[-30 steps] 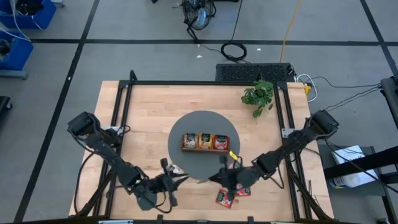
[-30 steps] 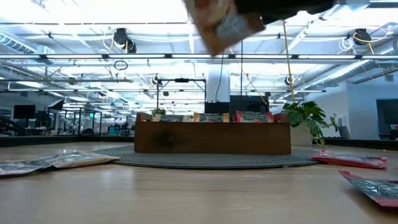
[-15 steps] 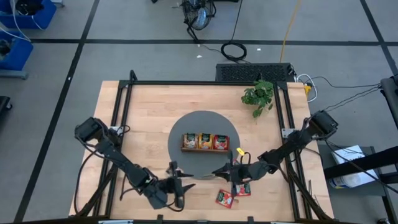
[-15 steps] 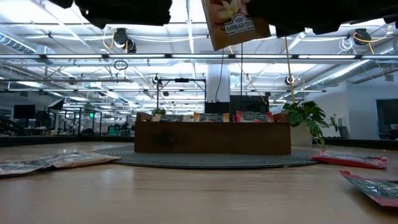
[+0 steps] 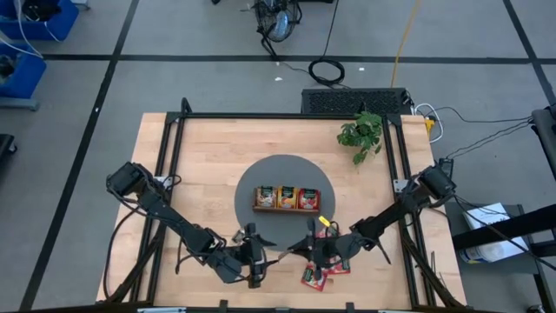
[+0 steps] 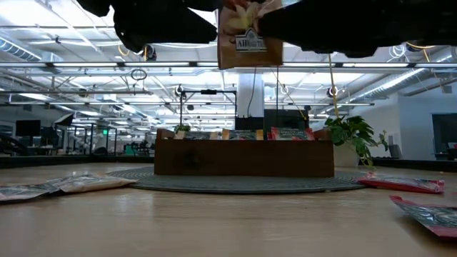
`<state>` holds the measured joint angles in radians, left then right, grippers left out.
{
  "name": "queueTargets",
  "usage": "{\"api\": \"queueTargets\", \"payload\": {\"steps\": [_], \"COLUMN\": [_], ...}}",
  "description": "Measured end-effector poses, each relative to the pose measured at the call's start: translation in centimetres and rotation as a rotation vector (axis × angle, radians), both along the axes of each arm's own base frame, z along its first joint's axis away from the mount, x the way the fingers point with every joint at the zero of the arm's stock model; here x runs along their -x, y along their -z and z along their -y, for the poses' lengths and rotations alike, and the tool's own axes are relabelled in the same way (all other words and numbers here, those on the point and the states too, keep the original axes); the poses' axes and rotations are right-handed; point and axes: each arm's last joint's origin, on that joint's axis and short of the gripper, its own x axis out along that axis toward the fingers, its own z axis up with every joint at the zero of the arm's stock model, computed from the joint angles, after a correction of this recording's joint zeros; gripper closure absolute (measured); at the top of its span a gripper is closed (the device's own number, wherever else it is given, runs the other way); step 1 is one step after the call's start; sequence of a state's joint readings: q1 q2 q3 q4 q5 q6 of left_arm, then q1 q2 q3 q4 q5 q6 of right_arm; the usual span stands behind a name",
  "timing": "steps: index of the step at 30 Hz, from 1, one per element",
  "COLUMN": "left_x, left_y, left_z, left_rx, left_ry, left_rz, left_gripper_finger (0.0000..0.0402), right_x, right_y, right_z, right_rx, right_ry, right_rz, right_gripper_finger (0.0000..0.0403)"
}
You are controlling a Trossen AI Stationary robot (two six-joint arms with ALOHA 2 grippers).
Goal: Pick & Place Tea
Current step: Put the brown tea bag into the left section of the wooden organizer
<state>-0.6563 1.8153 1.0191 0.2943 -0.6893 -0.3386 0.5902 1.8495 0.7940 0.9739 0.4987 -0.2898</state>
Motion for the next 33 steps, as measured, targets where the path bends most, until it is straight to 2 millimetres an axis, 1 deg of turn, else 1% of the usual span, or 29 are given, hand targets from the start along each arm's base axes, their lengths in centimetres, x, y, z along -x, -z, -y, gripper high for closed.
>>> {"api": "queueTargets", "payload": {"steps": [4, 7, 13, 19, 26, 29, 33], "left_x": [0.03, 0.18, 0.69, 0.92, 0.77, 0.70, 0.57], "left_y": [0.04, 0.05, 0.20, 0.09, 0.09, 0.09, 0.10], "left_z": [0.05, 0.26, 0.74, 0.69, 0.48, 0.39, 0.23], "left_rx": [0.001, -0.012, -0.034, -0.109, -0.096, -0.090, -0.088], "left_ry": [0.016, 0.027, 0.025, -0.063, -0.075, -0.080, -0.079], "left_rz": [-0.008, -0.010, -0.019, 0.012, 0.014, 0.014, 0.011], "left_gripper_finger": [0.0207, 0.0219, 0.0222, 0.0222, 0.0226, 0.0247, 0.0309], "right_x": [-0.27, -0.34, -0.34, -0.27, -0.27, -0.26, -0.25], "right_y": [0.13, 0.20, 0.20, -0.08, -0.10, -0.14, -0.15], "right_z": [0.48, 0.62, 0.62, 0.44, 0.42, 0.28, 0.25], "right_rx": [-0.007, -0.012, -0.011, -0.020, -0.024, -0.036, -0.044], "right_ry": [0.021, 0.026, 0.028, 0.040, 0.036, -0.011, -0.014], "right_rz": [-0.011, -0.018, -0.019, 0.008, 0.010, 0.009, 0.009], "right_gripper_finger": [0.0403, 0.0403, 0.0403, 0.0403, 0.0403, 0.0403, 0.0403]}}
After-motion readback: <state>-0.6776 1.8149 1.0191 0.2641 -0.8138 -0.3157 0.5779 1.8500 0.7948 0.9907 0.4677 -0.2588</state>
